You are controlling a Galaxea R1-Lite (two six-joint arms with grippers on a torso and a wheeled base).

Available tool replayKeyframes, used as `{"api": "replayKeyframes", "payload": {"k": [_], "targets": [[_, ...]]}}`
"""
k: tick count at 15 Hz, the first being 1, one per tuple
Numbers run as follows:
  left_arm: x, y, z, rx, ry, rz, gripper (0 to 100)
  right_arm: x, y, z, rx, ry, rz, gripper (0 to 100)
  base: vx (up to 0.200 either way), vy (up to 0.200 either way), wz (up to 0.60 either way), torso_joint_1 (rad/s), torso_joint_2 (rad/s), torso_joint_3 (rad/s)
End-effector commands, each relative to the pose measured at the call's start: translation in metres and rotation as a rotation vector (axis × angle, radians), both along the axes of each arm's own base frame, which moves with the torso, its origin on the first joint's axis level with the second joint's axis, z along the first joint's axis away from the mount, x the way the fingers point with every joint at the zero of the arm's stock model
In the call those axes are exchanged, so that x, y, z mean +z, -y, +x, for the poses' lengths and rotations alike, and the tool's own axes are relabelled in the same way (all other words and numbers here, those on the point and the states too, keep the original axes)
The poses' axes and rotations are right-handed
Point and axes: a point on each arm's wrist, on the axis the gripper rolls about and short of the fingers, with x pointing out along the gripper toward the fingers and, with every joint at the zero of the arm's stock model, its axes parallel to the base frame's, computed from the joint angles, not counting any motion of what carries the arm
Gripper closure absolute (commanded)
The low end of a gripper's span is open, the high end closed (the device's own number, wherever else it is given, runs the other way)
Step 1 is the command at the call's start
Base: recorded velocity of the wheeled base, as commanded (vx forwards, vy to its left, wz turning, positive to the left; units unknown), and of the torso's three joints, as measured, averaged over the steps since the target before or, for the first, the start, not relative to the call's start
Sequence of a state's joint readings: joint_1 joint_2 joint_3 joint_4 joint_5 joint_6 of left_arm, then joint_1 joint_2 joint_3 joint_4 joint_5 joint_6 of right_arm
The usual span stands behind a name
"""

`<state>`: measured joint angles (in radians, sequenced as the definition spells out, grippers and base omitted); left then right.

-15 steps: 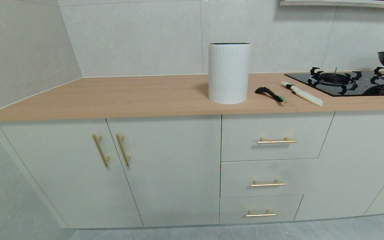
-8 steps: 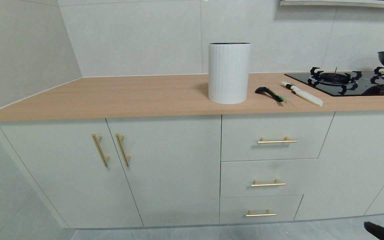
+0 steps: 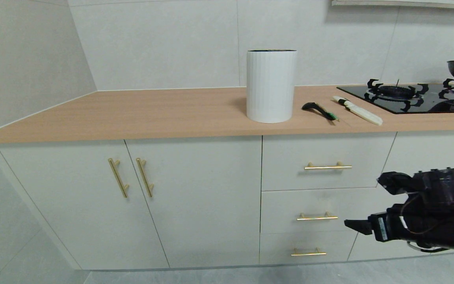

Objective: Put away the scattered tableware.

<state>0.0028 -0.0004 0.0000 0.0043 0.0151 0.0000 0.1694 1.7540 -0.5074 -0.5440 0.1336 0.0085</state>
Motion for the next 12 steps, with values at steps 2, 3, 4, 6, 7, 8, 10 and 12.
{"api": "replayKeyframes", "payload": {"k": [2,3,4,6,7,8,10,12], "targets": [[0.0,0.0,0.0,0.001,-0.001,0.0,0,-0.072,-0.011,0.058,-0.031,-0.089,-0.052,0,0.0,0.0,0.0,0.0,0.0,0.0],[0.0,0.0,0.0,0.001,-0.001,0.0,0,-0.083,-0.013,0.071,-0.031,-0.09,-0.053,0,0.0,0.0,0.0,0.0,0.0,0.0],[0.0,0.0,0.0,0.001,-0.001,0.0,0,-0.086,-0.014,0.076,-0.032,-0.087,-0.053,0,0.0,0.0,0.0,0.0,0.0,0.0],[0.0,0.0,0.0,0.001,-0.001,0.0,0,-0.093,-0.021,0.099,-0.026,-0.057,-0.046,0,0.0,0.0,0.0,0.0,0.0,0.0],[0.0,0.0,0.0,0.001,-0.001,0.0,0,-0.096,-0.023,0.1,-0.023,-0.061,-0.045,0,0.0,0.0,0.0,0.0,0.0,0.0],[0.0,0.0,0.0,0.001,-0.001,0.0,0,-0.113,-0.029,0.104,-0.017,-0.085,-0.051,0,0.0,0.0,0.0,0.0,0.0,0.0],[0.0,0.0,0.0,0.001,-0.001,0.0,0,-0.13,-0.032,0.11,-0.049,-0.06,-0.077,0,0.0,0.0,0.0,0.0,0.0,0.0],[0.0,0.0,0.0,0.001,-0.001,0.0,0,-0.142,-0.038,0.111,-0.056,-0.041,-0.088,0,0.0,0.0,0.0,0.0,0.0,0.0]]}}
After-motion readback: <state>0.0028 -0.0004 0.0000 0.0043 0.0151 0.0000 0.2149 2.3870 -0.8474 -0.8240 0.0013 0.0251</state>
